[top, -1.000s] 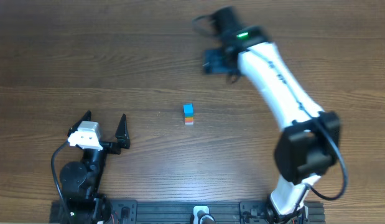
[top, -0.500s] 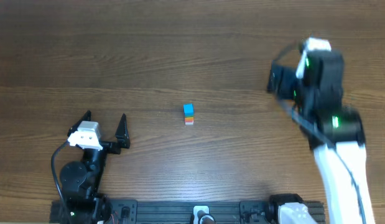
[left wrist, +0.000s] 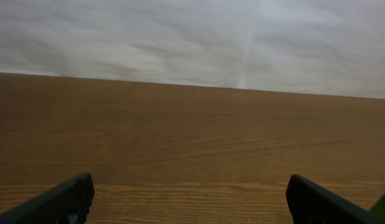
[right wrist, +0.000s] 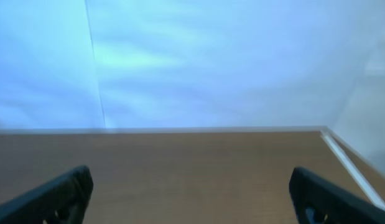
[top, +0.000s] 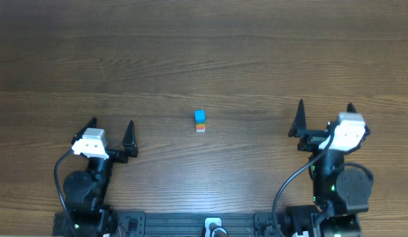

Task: Stack Cubes

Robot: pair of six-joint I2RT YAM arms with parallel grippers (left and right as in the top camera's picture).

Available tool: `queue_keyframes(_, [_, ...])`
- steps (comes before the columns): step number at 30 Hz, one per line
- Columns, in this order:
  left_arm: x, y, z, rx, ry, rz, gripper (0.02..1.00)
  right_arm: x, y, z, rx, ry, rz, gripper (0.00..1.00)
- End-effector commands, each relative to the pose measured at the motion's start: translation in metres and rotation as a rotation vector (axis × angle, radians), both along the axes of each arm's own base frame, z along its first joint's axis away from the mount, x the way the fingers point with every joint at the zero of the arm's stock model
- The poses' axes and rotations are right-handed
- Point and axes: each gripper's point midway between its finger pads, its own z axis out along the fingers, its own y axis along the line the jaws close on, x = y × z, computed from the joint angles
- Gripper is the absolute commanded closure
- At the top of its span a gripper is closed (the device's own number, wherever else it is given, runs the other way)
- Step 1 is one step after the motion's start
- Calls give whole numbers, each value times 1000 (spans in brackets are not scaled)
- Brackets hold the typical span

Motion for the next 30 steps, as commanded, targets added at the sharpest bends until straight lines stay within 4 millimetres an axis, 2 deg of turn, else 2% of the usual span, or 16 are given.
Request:
queue_keyframes(1, [0, -3, -1, 13, -4, -16, 20, -4, 9, -15, -29, -50, 48, 7])
queue_keyframes(9, [0, -3, -1, 13, -4, -15, 20, -15, 10, -31, -27, -111, 59, 9])
queue_keyframes(18, [0, -3, -1, 13, -4, -16, 18, -8, 11, -51, -28, -82, 57, 9])
queue_keyframes(30, [0, -3, -1, 13, -4, -16, 18, 6, 12, -116, -33, 39, 59, 9])
